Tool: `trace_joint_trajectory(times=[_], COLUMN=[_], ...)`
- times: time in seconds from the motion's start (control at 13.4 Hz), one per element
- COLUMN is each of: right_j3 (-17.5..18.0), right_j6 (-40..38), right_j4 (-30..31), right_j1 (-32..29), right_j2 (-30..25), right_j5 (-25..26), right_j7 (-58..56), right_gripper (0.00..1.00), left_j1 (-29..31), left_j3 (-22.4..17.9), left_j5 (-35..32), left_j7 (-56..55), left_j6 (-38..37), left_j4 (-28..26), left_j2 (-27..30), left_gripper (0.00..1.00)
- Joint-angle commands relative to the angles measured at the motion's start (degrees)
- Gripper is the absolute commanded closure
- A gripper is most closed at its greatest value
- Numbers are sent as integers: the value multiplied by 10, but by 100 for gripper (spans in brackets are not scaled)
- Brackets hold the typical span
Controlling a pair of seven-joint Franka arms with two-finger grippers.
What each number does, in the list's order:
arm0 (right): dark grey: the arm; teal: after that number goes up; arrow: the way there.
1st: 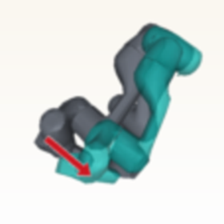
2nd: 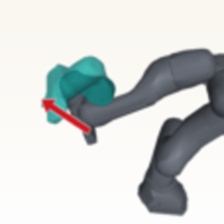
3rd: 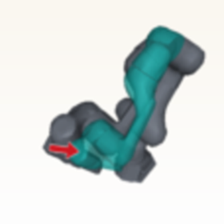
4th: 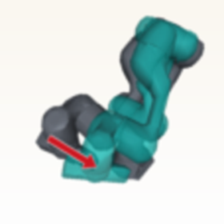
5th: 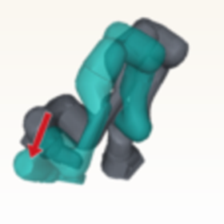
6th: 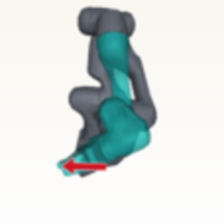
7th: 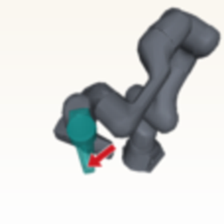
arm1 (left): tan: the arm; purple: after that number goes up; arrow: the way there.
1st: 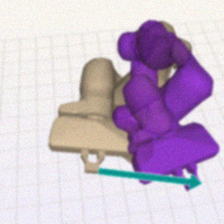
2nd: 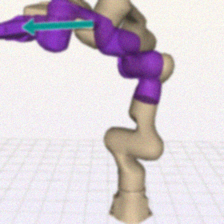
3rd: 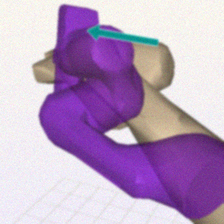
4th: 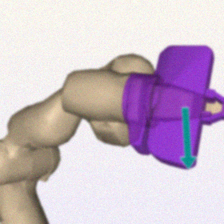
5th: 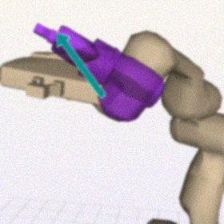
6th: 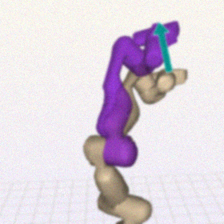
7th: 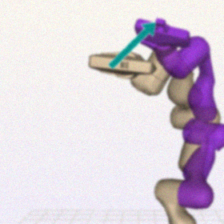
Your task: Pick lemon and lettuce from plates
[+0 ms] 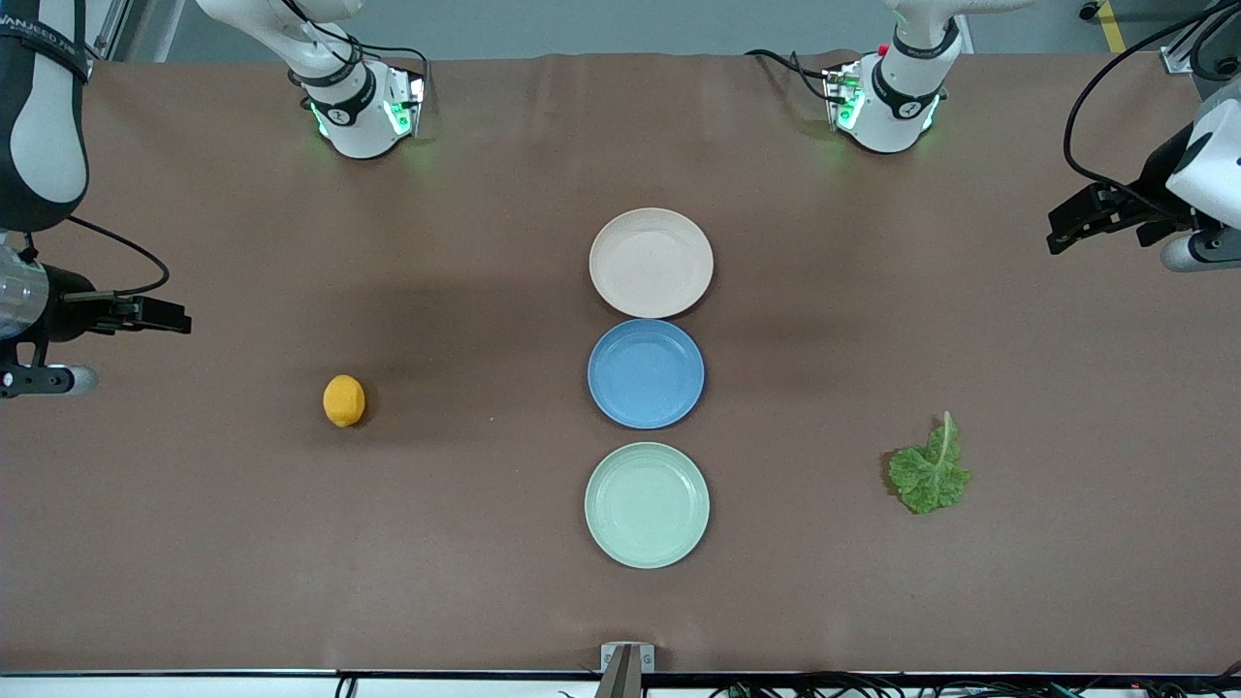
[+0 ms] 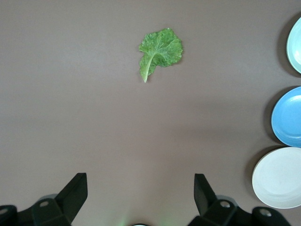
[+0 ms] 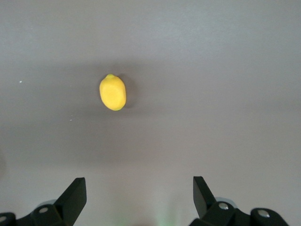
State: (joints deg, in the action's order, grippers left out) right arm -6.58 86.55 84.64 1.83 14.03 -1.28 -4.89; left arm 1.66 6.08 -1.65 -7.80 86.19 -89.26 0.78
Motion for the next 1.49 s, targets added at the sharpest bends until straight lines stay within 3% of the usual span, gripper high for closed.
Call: trace_joint_trajectory(times=[0.0, 0.22, 0.6, 1.42], right_j3=[3, 3, 3, 32], right_j6=[0, 25, 101, 102], right_j4=[32, 85, 201, 209], right_j1=[-3, -8, -8, -35], right_j2=[-35, -80, -173, -214], right_j5=[-9, -7, -2, -1], right_j7=[-6, -8, -10, -12], right_gripper=[0, 0, 0, 0], left_j1=[-1, -4, -4, -2], left_j3=[0, 23, 28, 28], left_j5=[5, 1, 2, 0], left_j7=[9, -5, -5, -5], left_j6=[-9, -14, 6, 9], left_j4=[-2, -3, -7, -18], left_j2=[14, 13, 16, 17], left_gripper=[0, 0, 0, 0])
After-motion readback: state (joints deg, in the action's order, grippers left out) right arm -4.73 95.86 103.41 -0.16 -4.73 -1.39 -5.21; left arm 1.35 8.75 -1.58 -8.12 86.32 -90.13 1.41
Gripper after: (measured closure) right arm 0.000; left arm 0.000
